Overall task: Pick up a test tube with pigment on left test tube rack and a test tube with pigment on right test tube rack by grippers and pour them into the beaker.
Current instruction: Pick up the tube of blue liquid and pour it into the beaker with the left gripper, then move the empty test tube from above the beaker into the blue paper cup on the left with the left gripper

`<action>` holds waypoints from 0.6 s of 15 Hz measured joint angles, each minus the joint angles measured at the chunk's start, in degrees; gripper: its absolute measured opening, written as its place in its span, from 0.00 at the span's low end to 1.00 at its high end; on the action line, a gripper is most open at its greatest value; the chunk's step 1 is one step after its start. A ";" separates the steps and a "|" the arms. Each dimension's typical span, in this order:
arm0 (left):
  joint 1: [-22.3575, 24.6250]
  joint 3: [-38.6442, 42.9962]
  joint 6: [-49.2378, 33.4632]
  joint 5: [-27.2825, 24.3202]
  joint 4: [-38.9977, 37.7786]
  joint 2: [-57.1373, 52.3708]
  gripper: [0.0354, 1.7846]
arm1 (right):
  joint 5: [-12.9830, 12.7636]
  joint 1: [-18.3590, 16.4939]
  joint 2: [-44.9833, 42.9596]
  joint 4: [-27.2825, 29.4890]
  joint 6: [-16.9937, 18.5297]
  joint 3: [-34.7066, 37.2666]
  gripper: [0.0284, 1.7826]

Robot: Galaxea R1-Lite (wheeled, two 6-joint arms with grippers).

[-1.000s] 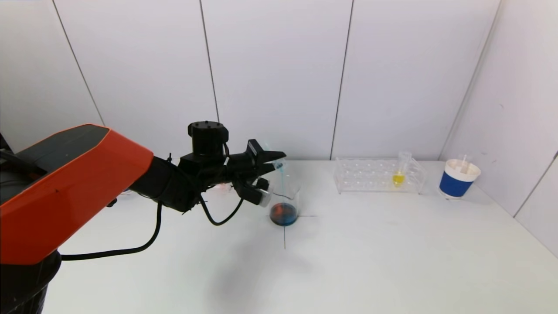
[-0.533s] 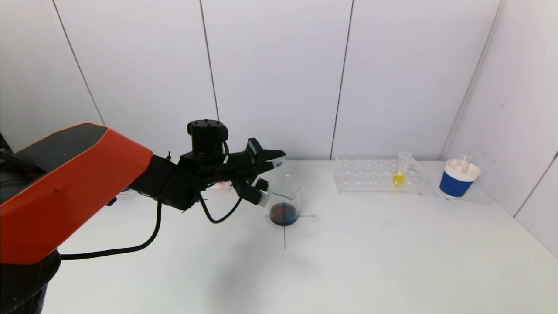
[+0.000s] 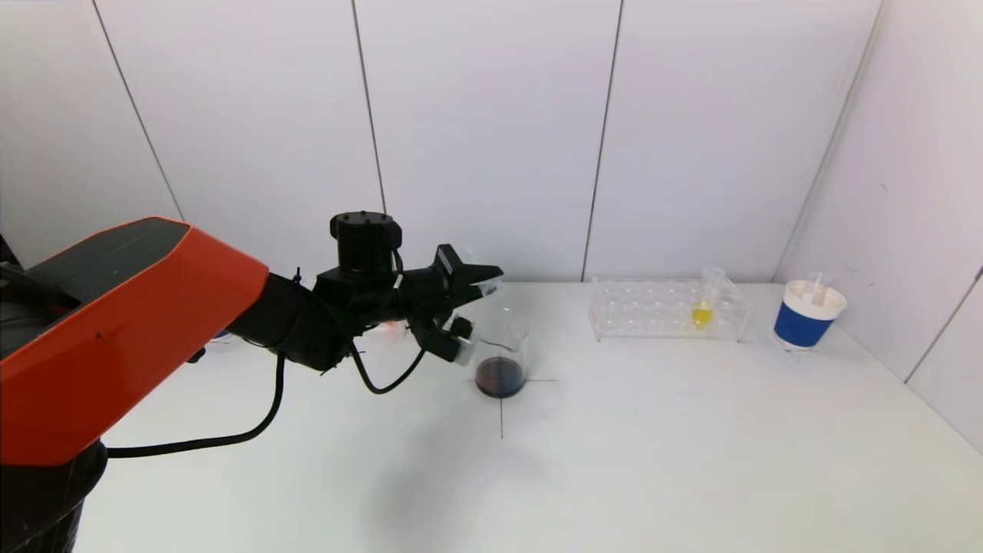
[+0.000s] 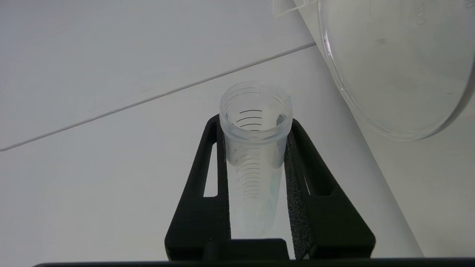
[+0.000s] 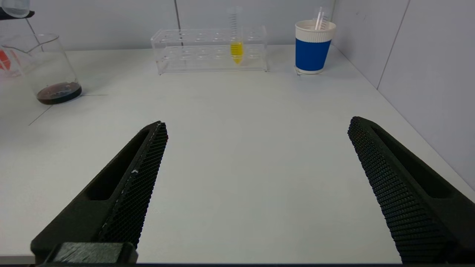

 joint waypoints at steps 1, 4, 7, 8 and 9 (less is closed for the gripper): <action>0.05 0.02 0.00 -0.02 -0.05 0.00 0.24 | 0.00 0.00 0.00 0.00 0.02 0.00 0.99; 0.18 0.30 -0.69 -0.69 -0.13 0.00 0.24 | -0.01 0.02 0.00 -0.02 0.02 0.00 0.99; 0.05 0.60 -7.72 -0.88 -1.01 -0.38 0.24 | 0.00 0.02 0.00 0.00 0.02 0.00 0.99; -0.06 0.66 -11.69 -0.88 -1.88 -0.68 0.24 | 0.00 0.02 0.00 -0.02 0.02 0.00 0.99; -0.15 0.72 -16.26 -0.66 -2.97 -1.07 0.24 | 0.00 0.02 0.00 0.00 0.00 0.00 0.99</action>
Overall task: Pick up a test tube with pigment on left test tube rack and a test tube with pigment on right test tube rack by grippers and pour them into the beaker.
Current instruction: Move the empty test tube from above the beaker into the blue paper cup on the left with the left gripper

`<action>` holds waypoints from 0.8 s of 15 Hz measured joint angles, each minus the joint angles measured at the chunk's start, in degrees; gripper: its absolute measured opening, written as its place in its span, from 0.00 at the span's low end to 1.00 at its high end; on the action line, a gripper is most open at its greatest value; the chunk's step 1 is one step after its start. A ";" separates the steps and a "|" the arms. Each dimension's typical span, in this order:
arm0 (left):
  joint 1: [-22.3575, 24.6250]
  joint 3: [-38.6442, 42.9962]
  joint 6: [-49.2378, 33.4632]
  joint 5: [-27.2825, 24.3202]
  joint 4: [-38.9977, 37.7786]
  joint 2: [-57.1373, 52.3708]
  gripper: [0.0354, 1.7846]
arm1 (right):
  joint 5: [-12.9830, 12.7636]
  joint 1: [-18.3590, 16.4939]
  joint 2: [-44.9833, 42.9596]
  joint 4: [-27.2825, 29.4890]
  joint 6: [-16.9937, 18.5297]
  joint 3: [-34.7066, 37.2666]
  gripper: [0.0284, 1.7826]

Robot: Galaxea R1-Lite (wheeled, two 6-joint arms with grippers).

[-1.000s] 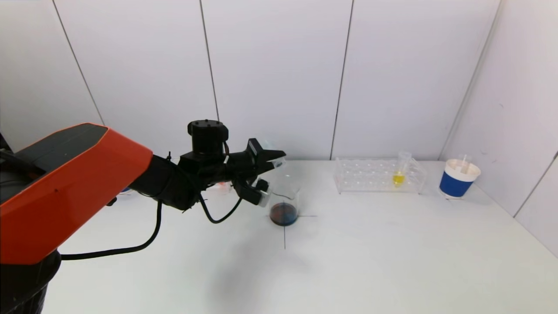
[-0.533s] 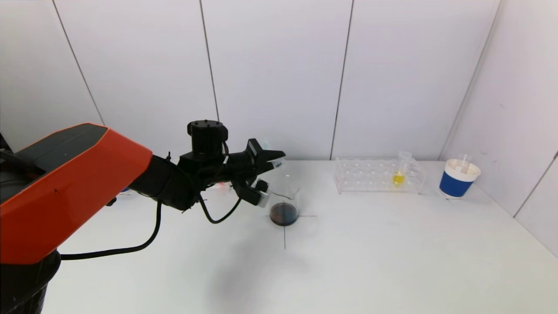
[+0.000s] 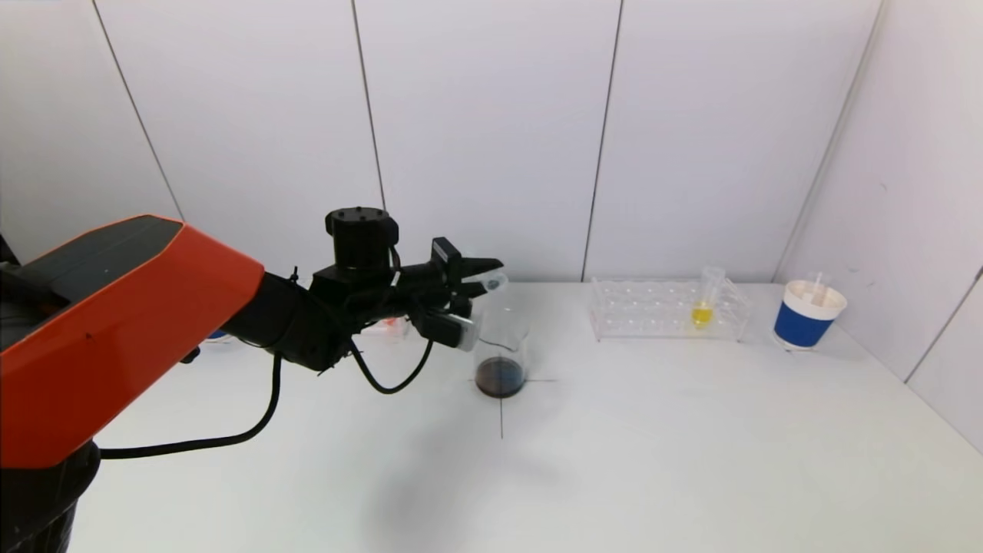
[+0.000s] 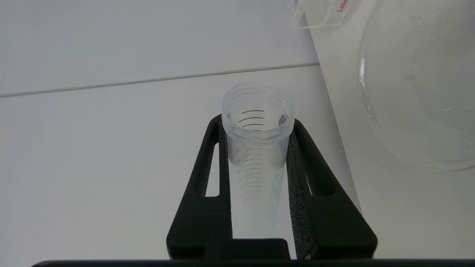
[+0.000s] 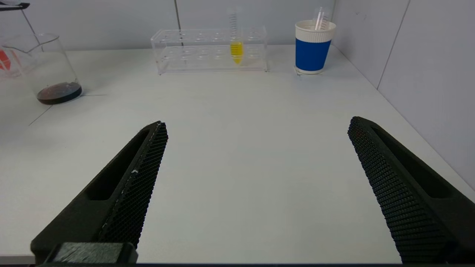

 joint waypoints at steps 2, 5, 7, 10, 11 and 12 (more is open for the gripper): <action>-0.05 0.00 -8.11 0.66 -0.83 -0.88 0.24 | 0.00 0.00 0.00 0.00 0.02 0.00 0.99; -0.11 0.24 -18.58 1.79 -0.55 -2.18 0.24 | 0.00 -0.02 0.00 0.00 0.02 0.00 0.99; -0.09 0.32 -25.33 2.93 -0.85 -2.78 0.24 | -0.01 0.00 0.00 -0.02 0.02 0.00 0.99; -0.16 0.33 -36.17 6.28 -1.62 -3.85 0.24 | -0.01 0.00 0.00 0.00 0.00 0.00 0.99; -0.18 0.29 -39.50 8.05 -1.60 -4.46 0.24 | -0.04 0.00 0.00 -0.02 0.02 0.00 0.99; -0.30 0.24 -43.08 10.11 -1.21 -5.29 0.24 | 0.00 0.00 0.00 0.00 0.00 0.00 0.99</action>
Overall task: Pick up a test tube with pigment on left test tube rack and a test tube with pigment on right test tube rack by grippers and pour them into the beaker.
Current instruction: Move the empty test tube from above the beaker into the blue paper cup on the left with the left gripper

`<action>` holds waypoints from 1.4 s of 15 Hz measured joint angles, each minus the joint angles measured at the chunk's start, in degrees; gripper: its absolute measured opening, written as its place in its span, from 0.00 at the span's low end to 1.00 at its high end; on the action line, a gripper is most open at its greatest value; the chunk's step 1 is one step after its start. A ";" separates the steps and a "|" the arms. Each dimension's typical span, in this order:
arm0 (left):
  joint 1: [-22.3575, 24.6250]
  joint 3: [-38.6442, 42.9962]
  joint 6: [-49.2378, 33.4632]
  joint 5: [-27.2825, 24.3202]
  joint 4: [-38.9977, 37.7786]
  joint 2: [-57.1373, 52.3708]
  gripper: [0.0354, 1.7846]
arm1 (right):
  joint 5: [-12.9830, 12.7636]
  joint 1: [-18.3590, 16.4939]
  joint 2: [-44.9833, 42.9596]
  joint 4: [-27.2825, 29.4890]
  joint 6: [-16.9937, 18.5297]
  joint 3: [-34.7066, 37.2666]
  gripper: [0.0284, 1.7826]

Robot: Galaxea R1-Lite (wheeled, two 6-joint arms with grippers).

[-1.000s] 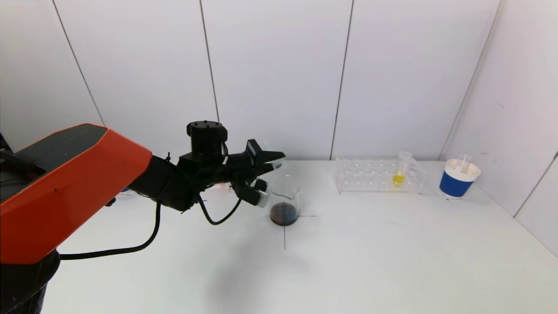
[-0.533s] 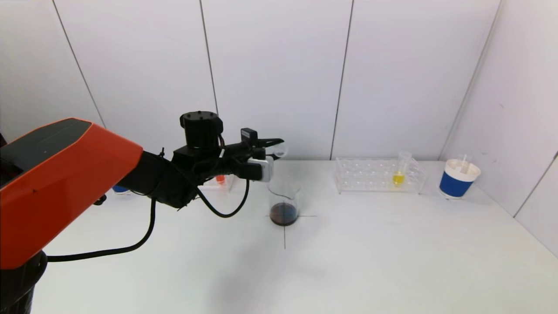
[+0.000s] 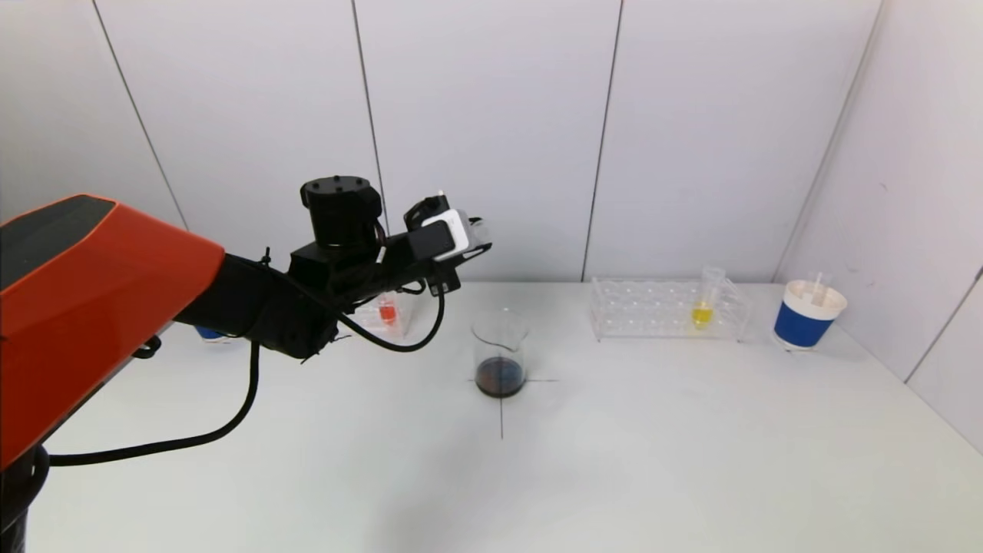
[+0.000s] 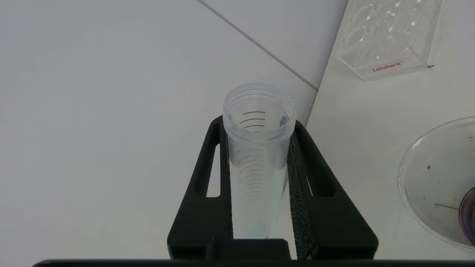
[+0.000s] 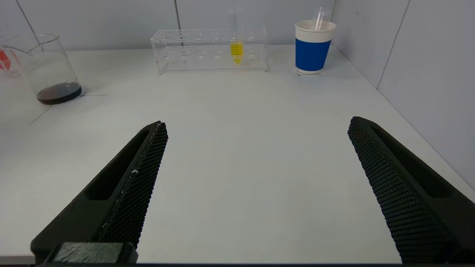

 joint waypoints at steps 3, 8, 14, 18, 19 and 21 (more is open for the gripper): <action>-0.27 -0.88 -11.14 6.13 3.00 -2.54 0.24 | -0.01 -0.02 0.00 -0.02 0.02 0.00 0.99; 2.29 -5.95 -24.06 16.82 15.63 -7.30 0.24 | -0.01 0.00 0.00 -0.02 0.02 0.00 0.99; 12.04 -12.07 -27.73 21.32 19.94 -8.41 0.24 | -0.04 0.00 0.00 0.00 0.02 0.00 0.99; 19.86 -12.85 -29.09 21.43 21.05 -8.46 0.24 | -0.01 0.02 0.00 -0.02 0.02 0.00 0.99; 21.78 -12.93 -30.68 21.39 22.04 -8.46 0.24 | -0.01 0.00 0.00 0.00 0.02 0.00 0.99; 25.16 -13.31 -33.61 21.37 23.67 -8.40 0.24 | -0.01 0.00 0.00 -0.02 0.02 0.00 0.99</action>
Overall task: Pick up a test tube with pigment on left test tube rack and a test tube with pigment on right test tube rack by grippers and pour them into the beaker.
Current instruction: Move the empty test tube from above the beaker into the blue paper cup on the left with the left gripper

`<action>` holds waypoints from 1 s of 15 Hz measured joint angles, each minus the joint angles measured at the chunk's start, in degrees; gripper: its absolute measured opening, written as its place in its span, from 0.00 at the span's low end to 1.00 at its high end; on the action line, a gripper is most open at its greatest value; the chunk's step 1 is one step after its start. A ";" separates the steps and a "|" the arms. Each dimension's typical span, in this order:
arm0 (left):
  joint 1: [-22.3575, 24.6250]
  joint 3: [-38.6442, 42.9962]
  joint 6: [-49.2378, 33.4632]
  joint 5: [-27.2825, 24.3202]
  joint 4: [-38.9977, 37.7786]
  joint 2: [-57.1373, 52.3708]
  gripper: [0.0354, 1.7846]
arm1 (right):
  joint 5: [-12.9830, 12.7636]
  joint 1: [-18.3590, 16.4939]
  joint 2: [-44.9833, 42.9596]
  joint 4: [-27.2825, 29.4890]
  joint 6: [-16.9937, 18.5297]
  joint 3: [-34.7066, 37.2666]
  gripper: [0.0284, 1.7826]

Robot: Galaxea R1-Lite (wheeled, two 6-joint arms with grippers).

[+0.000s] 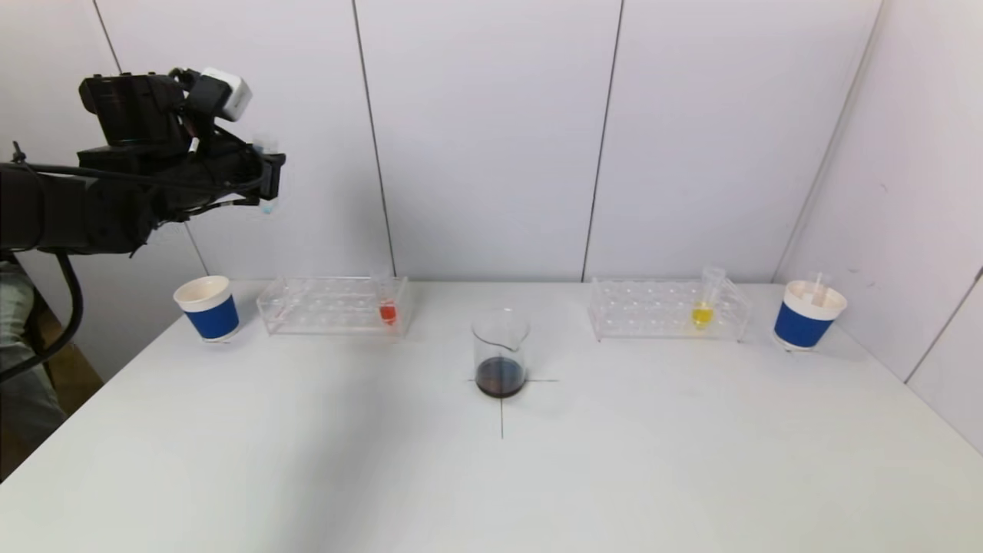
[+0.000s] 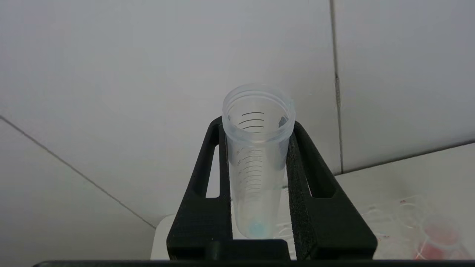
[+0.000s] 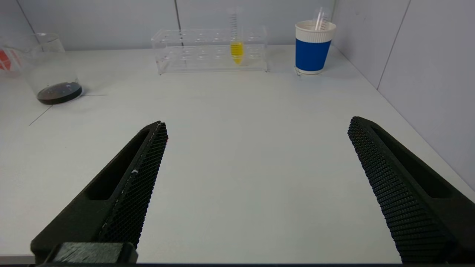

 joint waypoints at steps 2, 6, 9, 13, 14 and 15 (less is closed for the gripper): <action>3.25 -0.28 -2.73 0.02 0.28 0.33 0.24 | 0.00 -0.02 0.00 0.02 -0.02 0.00 0.99; 7.77 -0.50 -7.06 0.80 0.35 1.40 0.24 | 0.00 0.00 0.00 0.00 -0.02 0.00 0.99; 10.67 -0.50 -7.85 1.90 -0.02 2.45 0.24 | 0.01 0.00 0.00 0.02 0.00 0.00 0.99; 12.46 0.35 -10.74 4.88 -0.50 4.29 0.24 | 0.00 0.00 0.00 0.02 -0.02 0.00 0.99; 12.79 0.79 -10.86 4.99 -0.52 4.57 0.24 | 0.00 0.00 0.00 0.02 0.00 0.00 0.99; 13.17 1.29 -11.06 5.02 -0.56 4.88 0.24 | 0.00 0.00 0.00 0.00 0.00 0.00 0.99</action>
